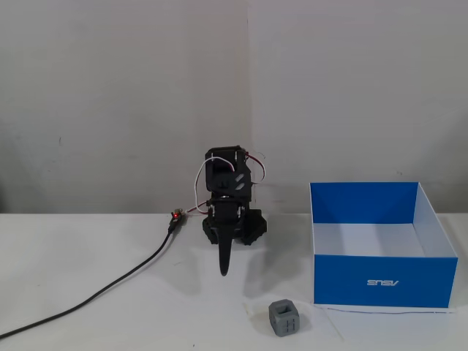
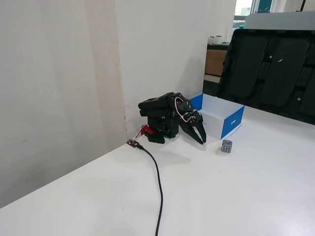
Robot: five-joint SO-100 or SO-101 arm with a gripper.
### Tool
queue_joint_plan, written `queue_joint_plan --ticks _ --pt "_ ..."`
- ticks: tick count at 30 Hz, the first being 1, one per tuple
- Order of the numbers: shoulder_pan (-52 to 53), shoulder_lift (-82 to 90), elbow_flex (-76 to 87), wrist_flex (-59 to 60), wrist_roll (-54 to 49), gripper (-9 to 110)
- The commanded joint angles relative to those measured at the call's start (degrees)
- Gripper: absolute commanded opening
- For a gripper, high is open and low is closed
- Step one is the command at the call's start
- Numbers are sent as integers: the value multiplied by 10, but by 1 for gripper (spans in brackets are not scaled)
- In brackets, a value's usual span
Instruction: Pick the gray block and keep it in the box.
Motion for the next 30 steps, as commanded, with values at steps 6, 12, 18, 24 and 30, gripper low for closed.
queue_joint_plan --ticks 6,12,18,24,30 --pt "-49 -6 -120 -15 16 0" --pt "-66 -83 -149 -36 30 0" --pt "-85 -178 -193 -50 48 0" --pt "-115 -293 -258 -54 75 0" --pt "-144 -433 -326 -64 115 0"
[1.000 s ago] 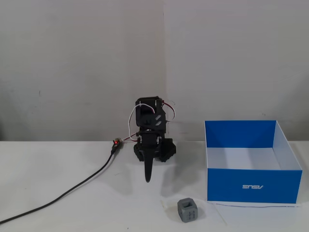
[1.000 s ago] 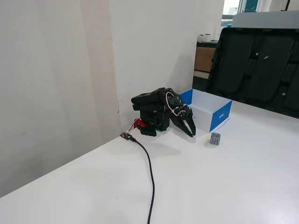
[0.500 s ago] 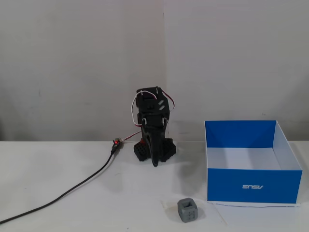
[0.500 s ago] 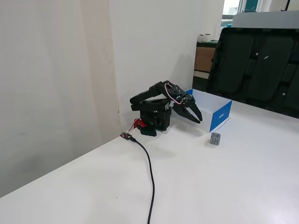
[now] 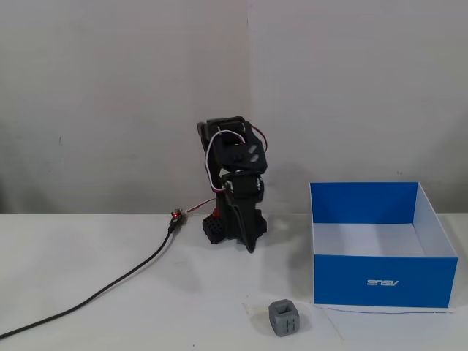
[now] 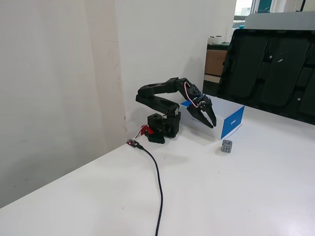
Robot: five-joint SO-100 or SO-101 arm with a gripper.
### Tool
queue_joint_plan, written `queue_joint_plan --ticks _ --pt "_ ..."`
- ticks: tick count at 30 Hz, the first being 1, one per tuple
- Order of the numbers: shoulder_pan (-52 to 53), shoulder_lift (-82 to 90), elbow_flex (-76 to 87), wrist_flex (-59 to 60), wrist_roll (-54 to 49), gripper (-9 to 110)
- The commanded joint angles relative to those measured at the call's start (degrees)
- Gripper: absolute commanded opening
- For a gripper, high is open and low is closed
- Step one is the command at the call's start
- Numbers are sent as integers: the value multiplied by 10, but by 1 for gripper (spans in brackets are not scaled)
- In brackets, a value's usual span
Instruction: Pick the gray block and keep it in the box.
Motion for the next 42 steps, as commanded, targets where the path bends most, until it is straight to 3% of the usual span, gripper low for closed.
queue_joint_plan --ticks 1,12,19,23,27,42 --pt "-18 -81 -83 -18 22 0" --pt "-69 -249 -174 -24 43 0" --pt "-83 -309 -189 -51 52 10" --pt "-85 -377 -221 -50 47 25" --pt "-85 -454 -256 -48 47 29" --pt "-78 -591 -297 -69 47 28"
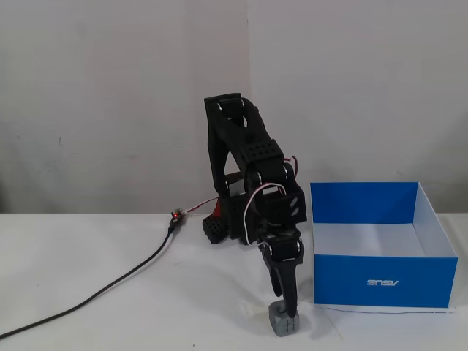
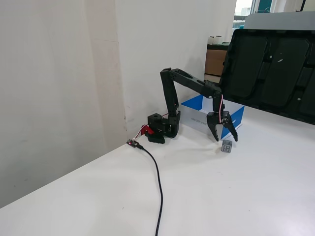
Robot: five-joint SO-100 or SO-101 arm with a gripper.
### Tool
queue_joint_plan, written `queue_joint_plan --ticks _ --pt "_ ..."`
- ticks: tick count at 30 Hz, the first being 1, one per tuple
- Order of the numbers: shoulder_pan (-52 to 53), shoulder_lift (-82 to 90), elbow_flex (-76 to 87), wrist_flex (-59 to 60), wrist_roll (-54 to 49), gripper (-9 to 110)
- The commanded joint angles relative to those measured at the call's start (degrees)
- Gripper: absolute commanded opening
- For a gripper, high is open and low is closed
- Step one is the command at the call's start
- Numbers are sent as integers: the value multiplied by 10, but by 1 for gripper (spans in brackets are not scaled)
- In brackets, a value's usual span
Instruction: Pick the gray block and keep it in the box.
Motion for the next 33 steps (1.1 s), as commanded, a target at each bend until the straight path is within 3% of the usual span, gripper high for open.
queue_joint_plan --ticks 1,14,26,33 --pt "4 -16 -49 -13 -3 28" --pt "10 -99 -91 -28 -1 23" --pt "18 -118 -112 -31 -5 1" --pt "19 -77 -165 36 -7 0"
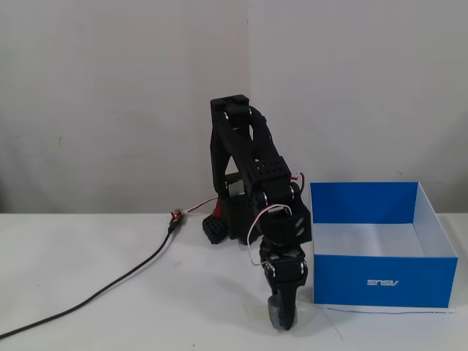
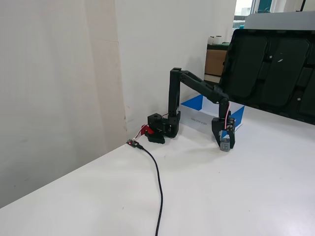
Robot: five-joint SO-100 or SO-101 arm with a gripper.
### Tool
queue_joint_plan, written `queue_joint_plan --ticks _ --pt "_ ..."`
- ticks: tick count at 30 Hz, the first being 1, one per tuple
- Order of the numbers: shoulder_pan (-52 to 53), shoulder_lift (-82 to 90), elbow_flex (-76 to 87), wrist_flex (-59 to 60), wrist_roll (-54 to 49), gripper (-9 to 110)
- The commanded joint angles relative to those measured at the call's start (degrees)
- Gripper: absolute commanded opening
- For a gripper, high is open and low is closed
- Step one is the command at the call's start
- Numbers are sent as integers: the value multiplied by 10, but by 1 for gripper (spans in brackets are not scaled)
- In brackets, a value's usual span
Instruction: Pick the gray block and keep it in the box.
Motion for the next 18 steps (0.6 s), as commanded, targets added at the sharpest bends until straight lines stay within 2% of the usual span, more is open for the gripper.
queue_joint_plan --ticks 1,18 --pt "4 59 -79 44 -7 0" --pt "-83 138 -352 292 4 0"
